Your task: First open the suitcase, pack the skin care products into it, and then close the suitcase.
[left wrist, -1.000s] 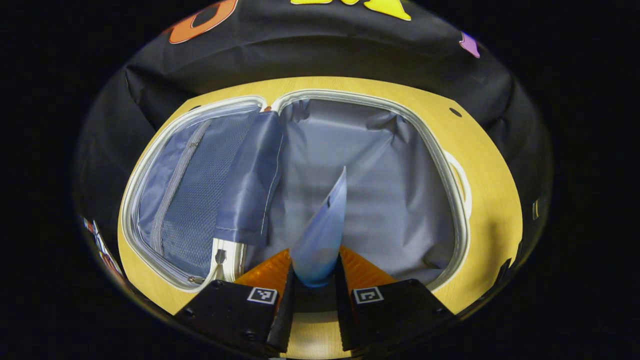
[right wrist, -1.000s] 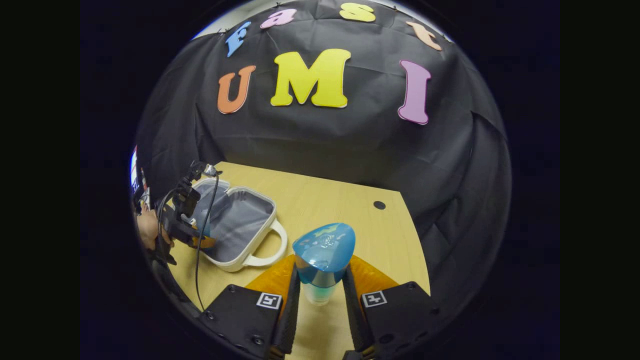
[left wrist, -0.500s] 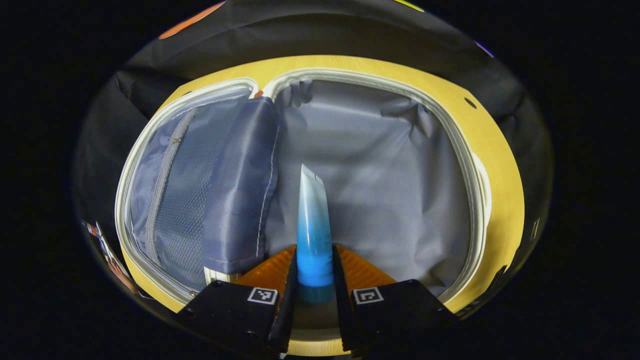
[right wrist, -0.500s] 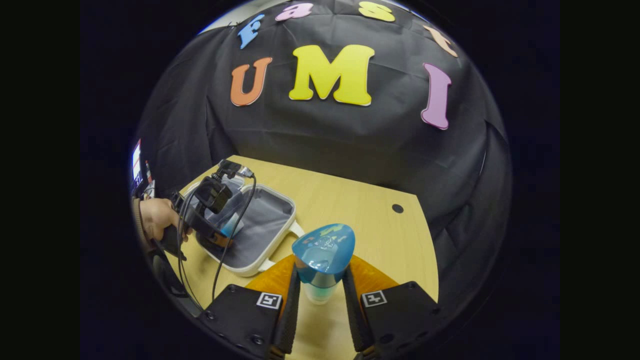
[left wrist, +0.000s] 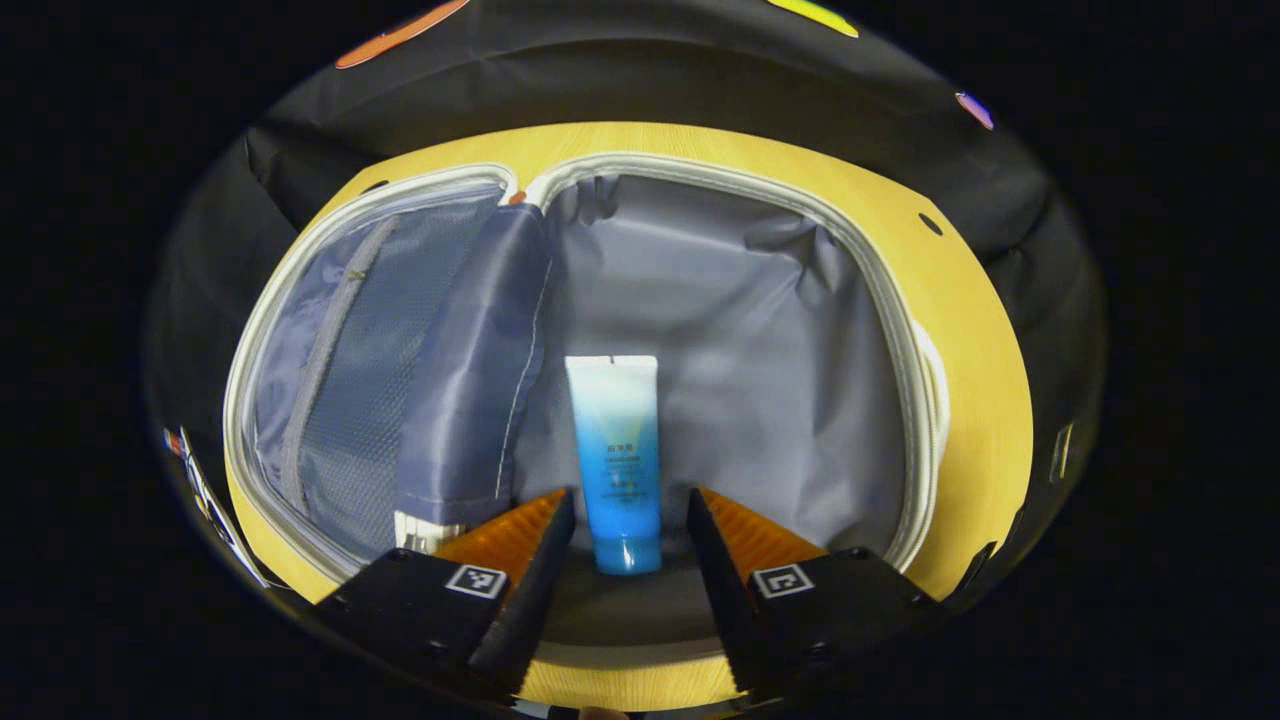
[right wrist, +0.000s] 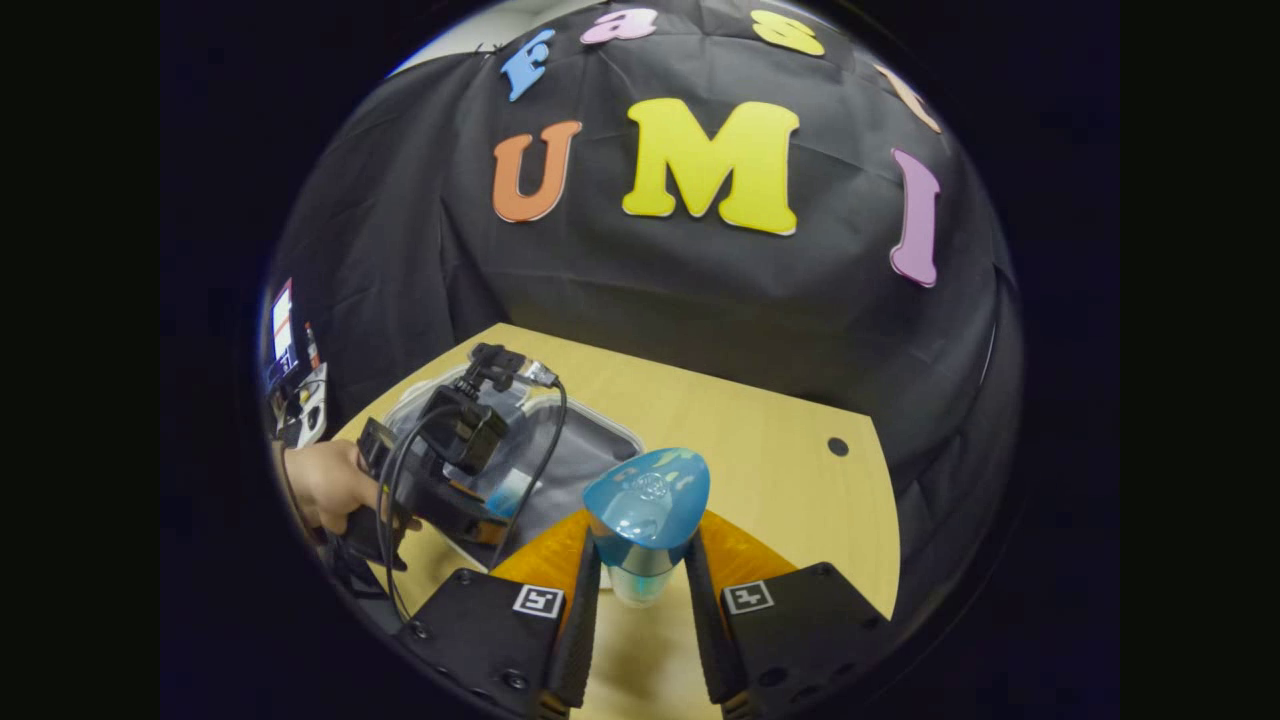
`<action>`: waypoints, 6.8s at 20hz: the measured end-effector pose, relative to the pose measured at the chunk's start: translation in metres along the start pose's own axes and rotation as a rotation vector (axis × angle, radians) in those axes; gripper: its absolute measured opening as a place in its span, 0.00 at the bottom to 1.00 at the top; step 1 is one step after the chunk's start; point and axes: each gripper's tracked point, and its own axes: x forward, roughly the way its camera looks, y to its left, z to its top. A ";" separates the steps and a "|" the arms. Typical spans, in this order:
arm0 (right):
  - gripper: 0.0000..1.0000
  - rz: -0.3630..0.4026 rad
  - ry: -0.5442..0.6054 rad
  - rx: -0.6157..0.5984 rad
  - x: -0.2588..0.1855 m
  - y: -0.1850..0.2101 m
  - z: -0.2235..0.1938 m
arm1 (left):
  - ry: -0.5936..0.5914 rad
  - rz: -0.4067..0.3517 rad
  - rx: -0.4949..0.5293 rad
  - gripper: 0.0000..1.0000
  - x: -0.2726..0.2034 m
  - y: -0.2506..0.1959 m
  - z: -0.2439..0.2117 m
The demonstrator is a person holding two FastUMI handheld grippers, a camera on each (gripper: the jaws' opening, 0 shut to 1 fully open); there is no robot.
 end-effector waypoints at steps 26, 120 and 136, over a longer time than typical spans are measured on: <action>0.41 -0.046 0.383 0.186 0.136 0.113 -0.092 | -0.803 0.077 -0.056 0.98 -0.278 0.088 0.007; 0.80 -0.211 -0.272 0.122 -0.197 -0.279 -0.010 | -0.577 0.088 0.273 0.05 -0.108 -0.164 0.099; 0.79 -0.294 -0.221 0.188 -0.181 -0.296 -0.026 | -0.482 0.047 0.280 0.76 -0.087 -0.193 0.093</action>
